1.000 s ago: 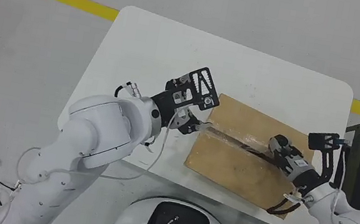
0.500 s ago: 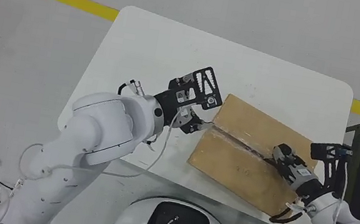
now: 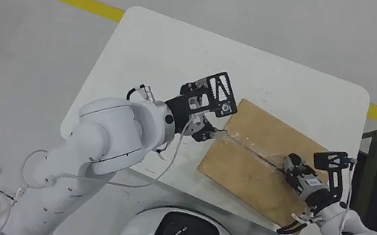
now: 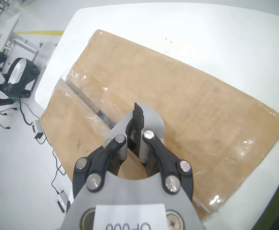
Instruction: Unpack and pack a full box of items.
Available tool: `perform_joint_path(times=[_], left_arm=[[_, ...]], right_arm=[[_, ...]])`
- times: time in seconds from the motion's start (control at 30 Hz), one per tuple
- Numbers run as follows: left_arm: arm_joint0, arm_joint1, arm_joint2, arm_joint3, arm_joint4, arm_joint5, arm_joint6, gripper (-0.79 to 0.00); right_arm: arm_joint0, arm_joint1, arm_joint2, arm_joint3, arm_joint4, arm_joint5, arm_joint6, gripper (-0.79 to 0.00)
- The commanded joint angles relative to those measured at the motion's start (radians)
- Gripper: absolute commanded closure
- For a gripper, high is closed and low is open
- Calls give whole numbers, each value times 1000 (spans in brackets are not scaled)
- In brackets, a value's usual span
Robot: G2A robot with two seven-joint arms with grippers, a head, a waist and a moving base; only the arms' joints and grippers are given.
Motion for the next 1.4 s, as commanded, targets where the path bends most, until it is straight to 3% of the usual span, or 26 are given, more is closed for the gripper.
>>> perform_joint_path(times=[0.0,0.47,1.0,1.03,1.1,1.13,1.2,1.3,1.33,1.37], left_arm=[[-4,0,6,1,-1,1,2,-785],[-13,0,25,3,-2,15,1,-785],[-28,0,44,12,0,20,9,-785],[-28,0,44,13,0,21,9,-785],[-31,0,45,13,2,21,9,-785],[-31,0,45,13,3,23,8,-785],[-33,0,46,13,4,24,9,-785],[-33,0,47,14,4,26,12,-785],[-33,0,47,15,4,26,13,-785],[-34,0,47,16,5,26,13,-785]], right_arm=[[0,-1,-1,-4,2,-14,-13,0],[-52,1,51,9,-10,-177,-115,0],[-70,2,73,26,-67,-189,-111,0],[-70,1,73,27,-67,-190,-112,-71],[-68,1,75,28,-66,-189,-114,-314],[-67,1,76,26,-61,-190,-115,-363],[-66,1,83,20,-53,-196,-111,-542],[-71,2,105,7,-37,-205,-100,-622],[-74,3,113,4,-27,-208,-96,-680],[-77,3,122,1,-19,-210,-92,-680]])
